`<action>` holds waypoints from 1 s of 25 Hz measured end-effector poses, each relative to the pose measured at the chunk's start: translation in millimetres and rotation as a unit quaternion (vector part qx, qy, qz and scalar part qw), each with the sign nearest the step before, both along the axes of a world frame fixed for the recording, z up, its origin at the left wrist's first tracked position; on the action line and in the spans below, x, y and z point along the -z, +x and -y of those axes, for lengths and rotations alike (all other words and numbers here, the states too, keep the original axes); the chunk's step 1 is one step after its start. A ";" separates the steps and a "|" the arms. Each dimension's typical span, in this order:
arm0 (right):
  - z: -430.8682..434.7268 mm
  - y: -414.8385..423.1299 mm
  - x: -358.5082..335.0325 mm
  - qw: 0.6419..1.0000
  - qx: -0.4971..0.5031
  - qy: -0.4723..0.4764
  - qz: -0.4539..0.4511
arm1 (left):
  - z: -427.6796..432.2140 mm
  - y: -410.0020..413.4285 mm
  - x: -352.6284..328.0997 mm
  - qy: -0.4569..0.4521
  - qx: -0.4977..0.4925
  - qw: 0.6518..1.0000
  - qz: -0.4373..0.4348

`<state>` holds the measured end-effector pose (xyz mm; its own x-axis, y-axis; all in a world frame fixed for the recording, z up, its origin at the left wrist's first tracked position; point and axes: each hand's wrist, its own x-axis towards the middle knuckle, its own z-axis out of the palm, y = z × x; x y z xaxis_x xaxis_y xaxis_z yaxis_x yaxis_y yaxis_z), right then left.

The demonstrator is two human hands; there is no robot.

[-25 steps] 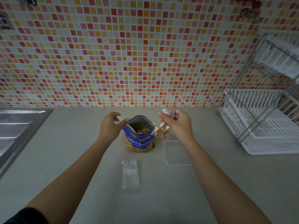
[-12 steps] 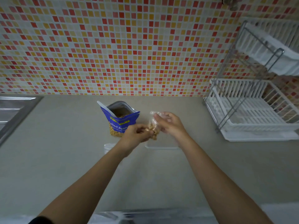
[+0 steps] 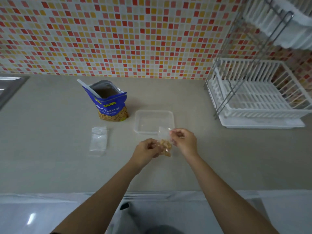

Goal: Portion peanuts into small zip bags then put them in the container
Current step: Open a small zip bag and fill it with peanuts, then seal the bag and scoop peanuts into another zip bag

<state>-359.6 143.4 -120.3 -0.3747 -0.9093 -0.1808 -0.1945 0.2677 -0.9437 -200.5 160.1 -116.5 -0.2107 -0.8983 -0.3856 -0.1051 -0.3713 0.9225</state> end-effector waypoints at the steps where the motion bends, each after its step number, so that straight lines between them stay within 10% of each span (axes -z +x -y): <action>1: -1.5 -3.3 10.0 1.000 0.002 0.009 -0.028 | -3.7 -5.0 8.5 -0.013 -0.004 0.999 0.047; 9: -9.0 -11.1 53.7 0.993 -0.043 0.040 -0.098 | -11.8 -24.5 52.0 -0.144 0.023 0.933 0.329; 25: -33.1 18.3 45.1 0.940 -0.158 -0.104 -0.283 | -6.4 22.4 49.4 -0.276 0.082 0.908 0.305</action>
<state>-341.3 176.5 -165.3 -0.0624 -0.9853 0.1592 -0.7198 -0.0660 -0.6910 -178.1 166.5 -165.9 -0.2570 -0.9661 0.0247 -0.6715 0.1969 0.7143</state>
